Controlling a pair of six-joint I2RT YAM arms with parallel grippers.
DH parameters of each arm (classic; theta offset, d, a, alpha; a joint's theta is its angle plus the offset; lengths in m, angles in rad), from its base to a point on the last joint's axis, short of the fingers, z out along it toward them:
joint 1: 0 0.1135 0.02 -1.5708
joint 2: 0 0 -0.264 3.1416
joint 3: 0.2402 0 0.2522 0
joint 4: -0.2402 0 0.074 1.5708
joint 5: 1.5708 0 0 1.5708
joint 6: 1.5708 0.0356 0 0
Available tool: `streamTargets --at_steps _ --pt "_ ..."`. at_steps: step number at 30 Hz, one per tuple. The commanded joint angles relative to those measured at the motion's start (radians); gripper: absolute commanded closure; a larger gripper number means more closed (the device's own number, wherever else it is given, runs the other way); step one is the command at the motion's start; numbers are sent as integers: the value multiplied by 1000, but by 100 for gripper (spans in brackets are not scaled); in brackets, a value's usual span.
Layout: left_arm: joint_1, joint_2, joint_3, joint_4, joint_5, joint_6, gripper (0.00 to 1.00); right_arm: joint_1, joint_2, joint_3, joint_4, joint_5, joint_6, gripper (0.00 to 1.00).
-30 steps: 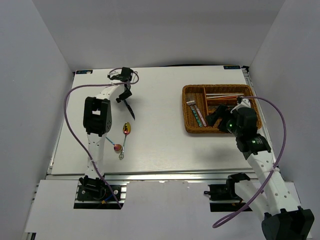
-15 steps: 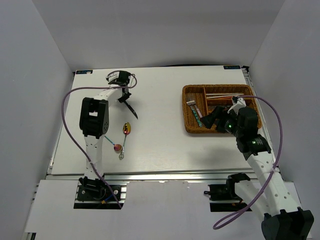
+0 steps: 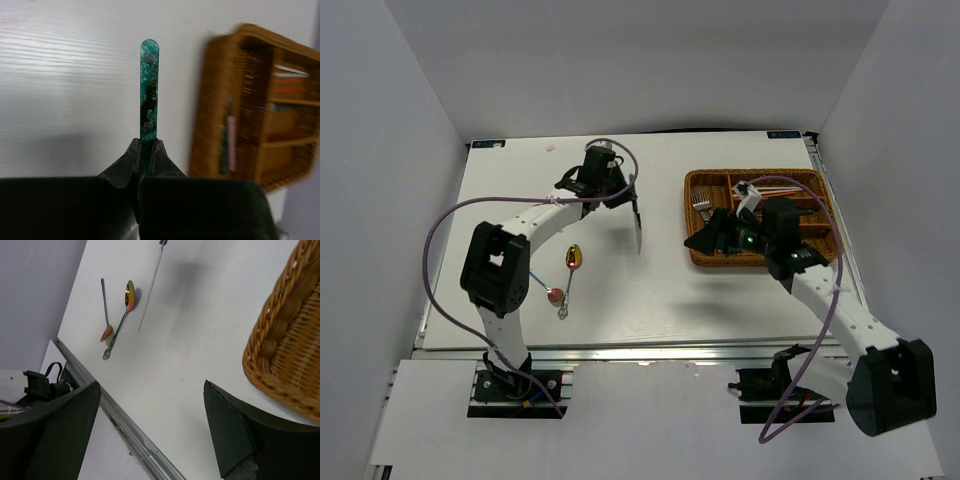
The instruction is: Sort the eating utensils into containers
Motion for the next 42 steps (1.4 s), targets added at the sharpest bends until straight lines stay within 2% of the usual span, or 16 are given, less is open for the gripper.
streamTargets --at_steps 1,10,18,21,22,26,28,29,30,31,32,33,34,38,41,42 --pt "-30 -112 -15 138 151 -6 100 41 96 110 59 41 -14 14" --pt "-136 -205 -47 171 140 -46 100 165 282 222 138 121 89 31" --pt "-164 -237 -81 194 140 -74 100 205 369 252 191 146 130 40" --pt "-171 -244 -90 200 136 -78 100 213 403 269 189 140 132 57" --pt "-174 -245 -90 198 131 -77 100 214 411 269 192 132 135 69" --pt "-176 -251 -98 226 131 -92 100 216 412 239 230 134 171 100" --pt "-176 -241 -89 217 134 -87 100 216 395 225 253 157 188 100" --pt "-176 -237 -71 208 131 -83 93 216 389 220 258 161 211 100" --pt "-176 -233 -54 162 122 -69 80 216 379 214 258 190 225 100" --pt "-176 -233 -32 118 60 -58 38 216 371 209 258 216 242 100" --pt "-176 -239 -5 62 4 -45 19 213 359 200 258 242 283 100" --pt "-176 -257 44 -41 -119 -32 5 210 334 180 246 316 309 100" --pt "-176 -273 63 -83 -175 -26 2 205 320 167 241 356 337 100" --pt "-176 -371 140 -284 -454 -5 2 120 244 88 234 488 487 100" --pt "-176 -486 111 -340 -559 35 2 37 192 41 196 594 607 100" --pt "-176 -513 77 -351 -574 46 2 20 178 33 177 688 671 100"
